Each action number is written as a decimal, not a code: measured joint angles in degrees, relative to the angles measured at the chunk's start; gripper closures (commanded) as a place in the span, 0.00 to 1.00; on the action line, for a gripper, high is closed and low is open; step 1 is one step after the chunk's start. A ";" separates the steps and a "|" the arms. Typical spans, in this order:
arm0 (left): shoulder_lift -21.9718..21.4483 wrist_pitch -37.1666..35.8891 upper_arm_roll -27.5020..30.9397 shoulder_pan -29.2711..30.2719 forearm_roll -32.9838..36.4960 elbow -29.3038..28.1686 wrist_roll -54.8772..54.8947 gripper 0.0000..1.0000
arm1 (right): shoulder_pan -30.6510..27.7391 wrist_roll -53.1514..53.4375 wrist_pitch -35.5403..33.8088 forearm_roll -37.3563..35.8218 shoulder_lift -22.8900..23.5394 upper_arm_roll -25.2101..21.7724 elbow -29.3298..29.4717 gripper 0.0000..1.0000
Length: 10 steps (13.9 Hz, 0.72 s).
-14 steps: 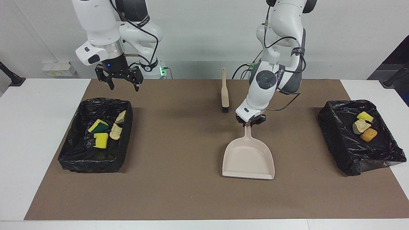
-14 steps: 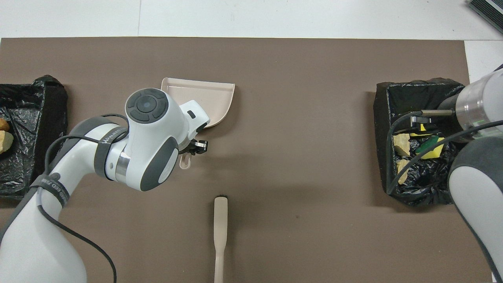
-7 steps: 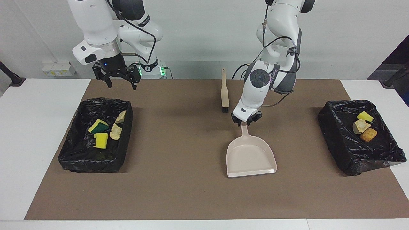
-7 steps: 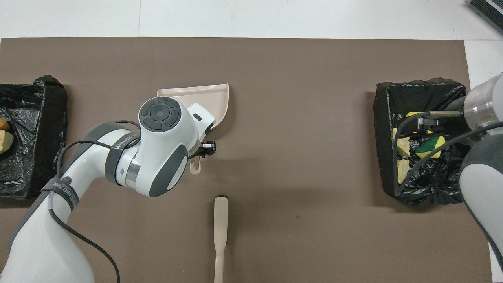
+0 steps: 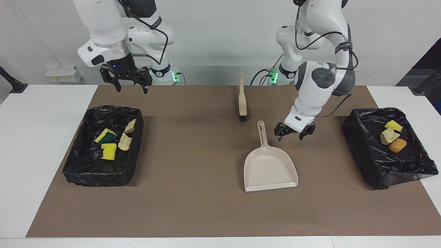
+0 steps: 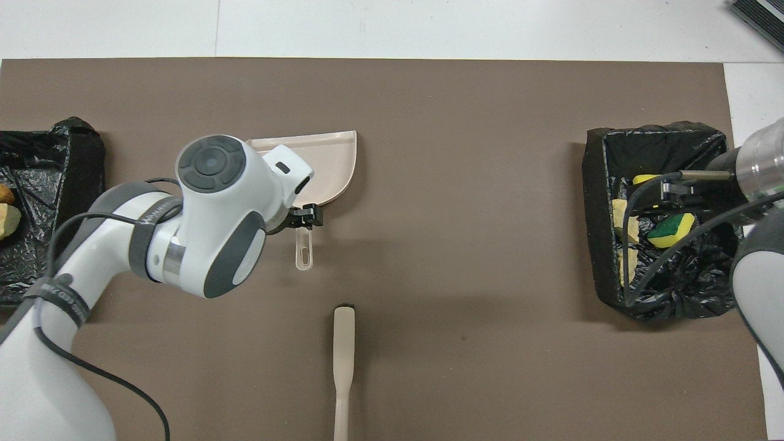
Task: Sweep and dump trash in bin
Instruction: 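Release the dustpan and withdraw the left gripper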
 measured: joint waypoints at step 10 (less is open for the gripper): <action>-8.87 -22.96 -0.47 12.10 -0.02 11.48 16.50 0.00 | -1.24 0.00 0.02 0.02 0.30 -0.56 0.21 0.00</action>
